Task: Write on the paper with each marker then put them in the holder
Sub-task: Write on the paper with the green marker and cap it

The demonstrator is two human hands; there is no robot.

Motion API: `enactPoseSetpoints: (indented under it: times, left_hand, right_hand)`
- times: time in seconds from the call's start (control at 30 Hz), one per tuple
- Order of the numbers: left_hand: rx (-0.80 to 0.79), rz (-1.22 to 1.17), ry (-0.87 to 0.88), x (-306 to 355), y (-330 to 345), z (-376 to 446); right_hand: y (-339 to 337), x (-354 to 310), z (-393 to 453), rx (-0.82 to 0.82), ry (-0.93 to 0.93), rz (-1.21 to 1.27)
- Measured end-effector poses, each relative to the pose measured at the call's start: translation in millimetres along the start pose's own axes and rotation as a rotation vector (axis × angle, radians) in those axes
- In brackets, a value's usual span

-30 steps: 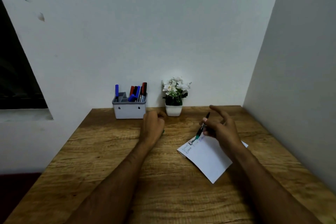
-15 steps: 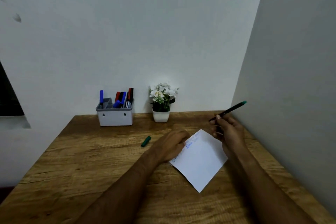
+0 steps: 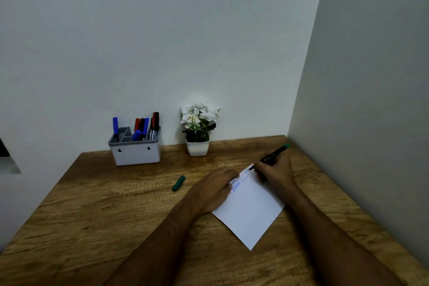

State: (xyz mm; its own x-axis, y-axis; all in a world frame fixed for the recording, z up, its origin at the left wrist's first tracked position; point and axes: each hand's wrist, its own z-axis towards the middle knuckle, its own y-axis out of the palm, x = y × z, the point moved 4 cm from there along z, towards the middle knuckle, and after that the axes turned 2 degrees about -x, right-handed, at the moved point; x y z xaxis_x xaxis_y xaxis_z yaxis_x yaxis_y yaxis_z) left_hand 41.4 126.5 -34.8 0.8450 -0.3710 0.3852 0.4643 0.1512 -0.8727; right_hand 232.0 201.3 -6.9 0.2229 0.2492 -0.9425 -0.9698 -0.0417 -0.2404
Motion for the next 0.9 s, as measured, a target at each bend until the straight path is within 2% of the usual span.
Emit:
enactPoseSetpoints:
  times: [0.3,0.47,0.67,0.9]
  left_hand:
    - [0.009,-0.004,0.015,4.8,-3.5,-4.1]
    - [0.013,-0.002,0.009,9.0,-5.7,-3.2]
    - [-0.020,-0.011,-0.031,6.7,-4.2,-3.3]
    - [-0.035,-0.013,-0.044,11.6,-6.8,-3.9]
  right_hand:
    - [-0.9,4.0,2.6,-0.050,-0.044,-0.087]
    - [1.1,-4.1,0.8,-0.081,-0.136,-0.199]
    - [5.3,-2.1,2.4,-0.084,-0.139,-0.262]
    - [3.2,-1.3,1.3,-0.084,-0.122,-0.226]
